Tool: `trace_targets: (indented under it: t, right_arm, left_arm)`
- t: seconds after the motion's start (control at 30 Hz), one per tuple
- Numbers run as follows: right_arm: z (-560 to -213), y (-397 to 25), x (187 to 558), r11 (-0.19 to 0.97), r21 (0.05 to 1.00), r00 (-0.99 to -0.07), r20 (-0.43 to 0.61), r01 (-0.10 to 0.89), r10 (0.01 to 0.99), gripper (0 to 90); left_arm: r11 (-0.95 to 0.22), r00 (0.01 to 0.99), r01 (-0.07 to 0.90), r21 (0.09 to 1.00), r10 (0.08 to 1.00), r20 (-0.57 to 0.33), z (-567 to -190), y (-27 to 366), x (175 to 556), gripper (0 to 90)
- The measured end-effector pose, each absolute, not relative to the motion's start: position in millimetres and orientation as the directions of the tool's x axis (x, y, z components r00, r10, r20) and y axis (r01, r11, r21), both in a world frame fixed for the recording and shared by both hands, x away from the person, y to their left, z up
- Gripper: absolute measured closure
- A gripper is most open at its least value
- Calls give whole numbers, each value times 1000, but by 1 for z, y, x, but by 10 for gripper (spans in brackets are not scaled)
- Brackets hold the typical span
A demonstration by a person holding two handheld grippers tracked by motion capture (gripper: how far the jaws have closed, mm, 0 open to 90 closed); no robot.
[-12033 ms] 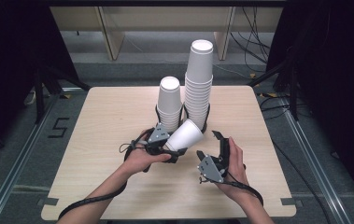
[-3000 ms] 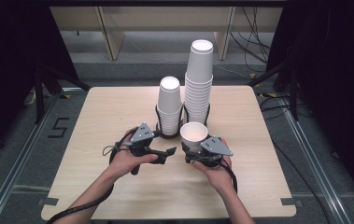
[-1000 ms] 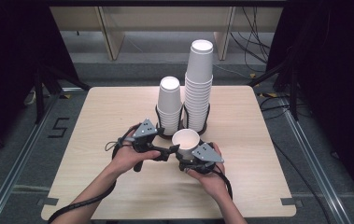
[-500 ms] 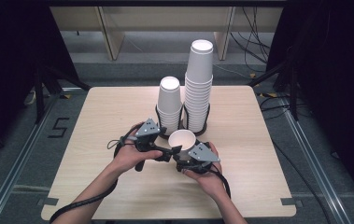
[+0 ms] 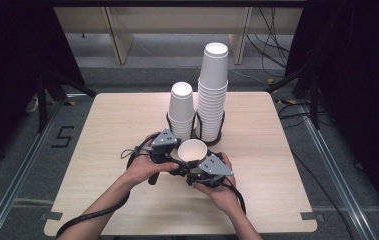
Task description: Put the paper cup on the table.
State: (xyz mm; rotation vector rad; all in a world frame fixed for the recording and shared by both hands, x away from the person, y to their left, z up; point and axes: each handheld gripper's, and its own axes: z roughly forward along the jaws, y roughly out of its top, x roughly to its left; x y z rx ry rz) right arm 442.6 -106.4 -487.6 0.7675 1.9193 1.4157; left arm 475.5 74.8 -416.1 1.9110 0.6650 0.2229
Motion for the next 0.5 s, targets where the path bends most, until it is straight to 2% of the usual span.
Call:
trace_targets:
  t: [0.5]
  right_arm:
    - [-485, -105, 440, 270, 960, -633, -162, 77, 757, 158]
  left_arm:
    - [-325, 830, 360, 875, 540, -141, -422, 68, 481, 0]
